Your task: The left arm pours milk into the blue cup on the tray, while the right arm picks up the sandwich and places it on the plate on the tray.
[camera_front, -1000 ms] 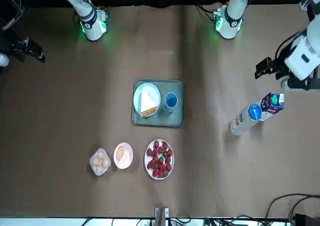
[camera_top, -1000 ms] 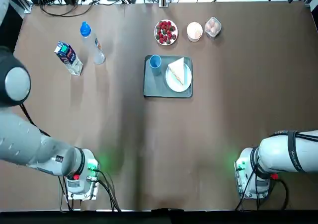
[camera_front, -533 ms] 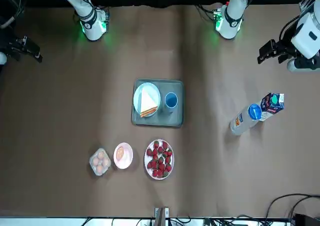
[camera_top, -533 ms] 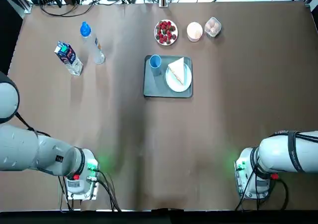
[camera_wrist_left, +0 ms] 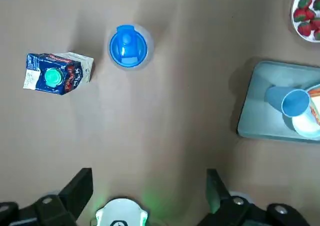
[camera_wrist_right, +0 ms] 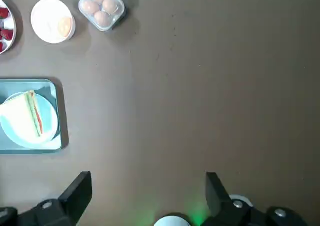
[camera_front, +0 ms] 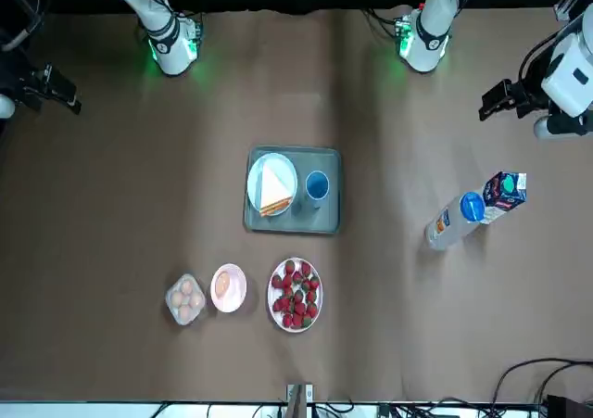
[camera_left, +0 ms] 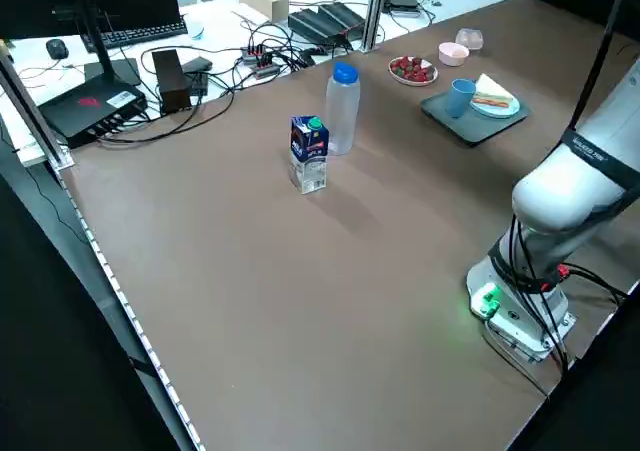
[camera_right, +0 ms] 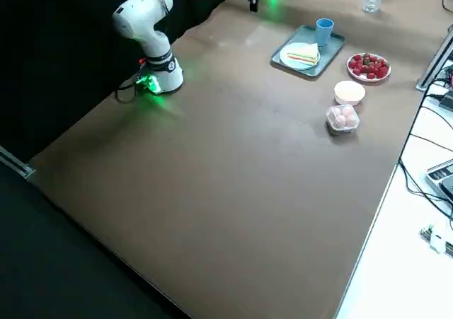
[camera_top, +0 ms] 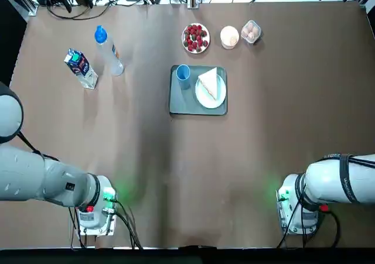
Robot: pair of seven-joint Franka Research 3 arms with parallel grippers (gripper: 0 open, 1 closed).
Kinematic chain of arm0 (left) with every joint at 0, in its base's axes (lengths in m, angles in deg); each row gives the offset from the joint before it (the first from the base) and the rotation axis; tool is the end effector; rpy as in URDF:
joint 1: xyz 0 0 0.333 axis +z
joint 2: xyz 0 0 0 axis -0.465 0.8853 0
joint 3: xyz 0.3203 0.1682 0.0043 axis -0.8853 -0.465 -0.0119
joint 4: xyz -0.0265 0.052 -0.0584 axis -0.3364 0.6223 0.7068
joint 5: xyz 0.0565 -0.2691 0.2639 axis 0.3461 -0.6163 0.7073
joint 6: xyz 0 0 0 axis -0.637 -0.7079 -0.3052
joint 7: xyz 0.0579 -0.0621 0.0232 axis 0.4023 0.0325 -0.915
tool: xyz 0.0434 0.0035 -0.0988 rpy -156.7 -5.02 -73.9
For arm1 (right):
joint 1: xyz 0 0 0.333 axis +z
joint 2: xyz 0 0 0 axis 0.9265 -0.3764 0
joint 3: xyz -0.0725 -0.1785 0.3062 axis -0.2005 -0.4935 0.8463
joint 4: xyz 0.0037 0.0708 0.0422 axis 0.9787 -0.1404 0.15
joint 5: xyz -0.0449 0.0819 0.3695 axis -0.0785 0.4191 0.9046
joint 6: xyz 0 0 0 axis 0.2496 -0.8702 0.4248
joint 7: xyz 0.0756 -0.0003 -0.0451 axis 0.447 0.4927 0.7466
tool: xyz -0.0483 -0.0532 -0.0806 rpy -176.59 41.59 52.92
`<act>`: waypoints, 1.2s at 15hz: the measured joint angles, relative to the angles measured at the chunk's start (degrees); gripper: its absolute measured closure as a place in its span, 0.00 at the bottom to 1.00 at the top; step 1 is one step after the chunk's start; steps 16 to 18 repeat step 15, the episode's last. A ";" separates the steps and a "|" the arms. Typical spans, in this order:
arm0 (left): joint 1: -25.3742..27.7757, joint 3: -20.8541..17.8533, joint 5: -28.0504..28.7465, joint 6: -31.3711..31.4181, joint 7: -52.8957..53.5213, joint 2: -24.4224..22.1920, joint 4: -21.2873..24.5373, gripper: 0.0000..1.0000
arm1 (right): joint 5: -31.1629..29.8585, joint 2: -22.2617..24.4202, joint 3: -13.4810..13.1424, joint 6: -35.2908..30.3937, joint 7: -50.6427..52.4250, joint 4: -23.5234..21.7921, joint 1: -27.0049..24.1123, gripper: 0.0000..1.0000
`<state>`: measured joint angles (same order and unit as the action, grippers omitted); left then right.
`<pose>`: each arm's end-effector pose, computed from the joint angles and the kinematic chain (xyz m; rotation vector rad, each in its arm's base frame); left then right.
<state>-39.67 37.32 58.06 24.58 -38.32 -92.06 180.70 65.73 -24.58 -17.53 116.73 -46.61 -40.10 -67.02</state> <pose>0.5091 -0.0481 0.6663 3.0417 0.1395 -0.2019 0.4845 -0.0010 0.6895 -3.1169 0.0897 0.0783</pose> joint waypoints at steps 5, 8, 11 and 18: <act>1.28 3.56 4.09 0.56 -1.76 0.66 0.04 0.00 | 0.15 0.00 0.00 -0.04 0.00 -0.01 0.00 0.00; 7.65 11.23 4.68 1.12 -2.71 0.66 0.08 0.00 | 0.16 0.00 -0.01 -0.05 0.00 -0.01 0.00 0.00; 10.08 12.49 4.68 1.28 -2.67 0.65 0.08 0.00 | 0.17 0.00 -0.01 -0.06 0.00 -0.01 0.00 0.00; 10.32 12.60 4.68 1.42 -2.07 0.66 0.08 0.00 | 0.17 0.00 -0.01 -0.07 0.00 -0.01 0.00 0.00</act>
